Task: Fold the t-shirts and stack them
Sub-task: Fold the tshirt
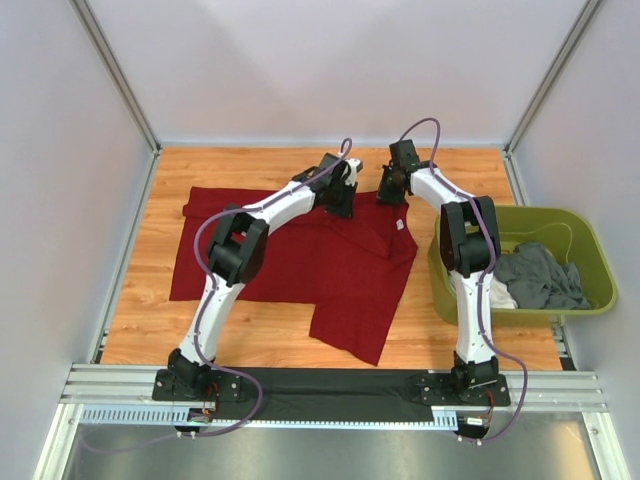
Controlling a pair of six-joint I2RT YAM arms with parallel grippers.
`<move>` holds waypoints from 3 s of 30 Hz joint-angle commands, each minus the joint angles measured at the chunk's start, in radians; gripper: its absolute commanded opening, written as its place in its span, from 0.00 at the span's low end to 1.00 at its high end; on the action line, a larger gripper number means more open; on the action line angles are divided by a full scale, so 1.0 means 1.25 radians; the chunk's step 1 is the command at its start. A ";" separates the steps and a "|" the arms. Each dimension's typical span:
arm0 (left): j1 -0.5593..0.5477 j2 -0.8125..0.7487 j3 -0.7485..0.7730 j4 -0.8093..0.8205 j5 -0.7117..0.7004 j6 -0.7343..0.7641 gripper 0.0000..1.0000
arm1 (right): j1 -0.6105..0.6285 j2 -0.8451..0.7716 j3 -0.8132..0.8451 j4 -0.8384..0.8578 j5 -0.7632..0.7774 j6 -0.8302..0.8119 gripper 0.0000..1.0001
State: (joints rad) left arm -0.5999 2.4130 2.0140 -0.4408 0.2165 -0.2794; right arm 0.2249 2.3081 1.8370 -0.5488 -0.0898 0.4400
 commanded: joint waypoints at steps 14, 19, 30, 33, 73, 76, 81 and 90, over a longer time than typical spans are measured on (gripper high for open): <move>-0.004 -0.253 -0.266 0.098 0.083 0.020 0.00 | -0.012 0.037 0.008 -0.020 0.015 -0.001 0.01; -0.012 -0.283 -0.319 0.100 0.100 0.027 0.00 | -0.012 0.043 0.012 -0.024 0.015 -0.001 0.00; -0.012 -0.346 -0.426 0.091 0.075 0.048 0.00 | -0.012 0.056 0.024 -0.038 0.014 0.000 0.00; -0.012 -0.361 -0.445 0.088 0.064 0.055 0.00 | -0.012 0.056 0.024 -0.040 0.014 0.003 0.00; -0.161 -0.199 -0.209 0.138 0.031 -0.048 0.40 | -0.012 0.024 -0.001 -0.037 0.036 -0.016 0.00; -0.170 -0.178 -0.199 0.142 0.005 -0.065 0.36 | -0.012 0.024 0.001 -0.037 0.039 -0.015 0.00; -0.171 -0.173 -0.227 0.165 -0.037 -0.081 0.33 | -0.013 0.027 0.002 -0.030 0.030 -0.015 0.00; -0.186 -0.203 -0.253 0.149 -0.119 -0.078 0.51 | -0.012 0.029 0.001 -0.027 0.029 -0.018 0.00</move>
State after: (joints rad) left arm -0.8165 2.2158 1.6970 -0.2661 0.1459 -0.3698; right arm 0.2192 2.3287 1.8633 -0.5621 -0.1036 0.4438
